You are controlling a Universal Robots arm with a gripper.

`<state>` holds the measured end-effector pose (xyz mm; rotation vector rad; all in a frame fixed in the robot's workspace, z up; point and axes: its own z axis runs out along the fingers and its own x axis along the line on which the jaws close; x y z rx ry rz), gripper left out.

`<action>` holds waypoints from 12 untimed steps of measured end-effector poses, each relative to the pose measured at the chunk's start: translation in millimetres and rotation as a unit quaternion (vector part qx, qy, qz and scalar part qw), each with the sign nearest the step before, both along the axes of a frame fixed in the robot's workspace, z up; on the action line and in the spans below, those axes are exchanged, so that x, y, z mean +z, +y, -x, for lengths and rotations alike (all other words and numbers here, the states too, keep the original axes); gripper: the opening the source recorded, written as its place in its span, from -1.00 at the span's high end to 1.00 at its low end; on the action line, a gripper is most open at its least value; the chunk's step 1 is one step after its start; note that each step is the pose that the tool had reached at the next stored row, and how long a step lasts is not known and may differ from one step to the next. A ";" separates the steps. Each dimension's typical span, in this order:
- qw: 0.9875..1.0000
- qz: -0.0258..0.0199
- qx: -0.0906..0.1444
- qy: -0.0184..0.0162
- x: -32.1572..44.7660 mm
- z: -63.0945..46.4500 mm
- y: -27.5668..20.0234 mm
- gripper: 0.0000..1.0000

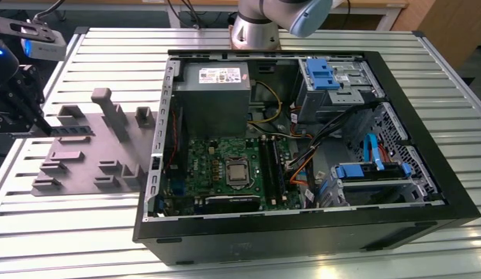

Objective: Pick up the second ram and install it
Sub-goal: 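Pick up the second ram and move it above second insertion slot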

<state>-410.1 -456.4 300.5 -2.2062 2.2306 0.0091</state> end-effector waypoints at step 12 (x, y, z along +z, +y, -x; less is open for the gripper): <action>1.000 0.000 0.000 0.000 4.1 0.0 0.0 0.72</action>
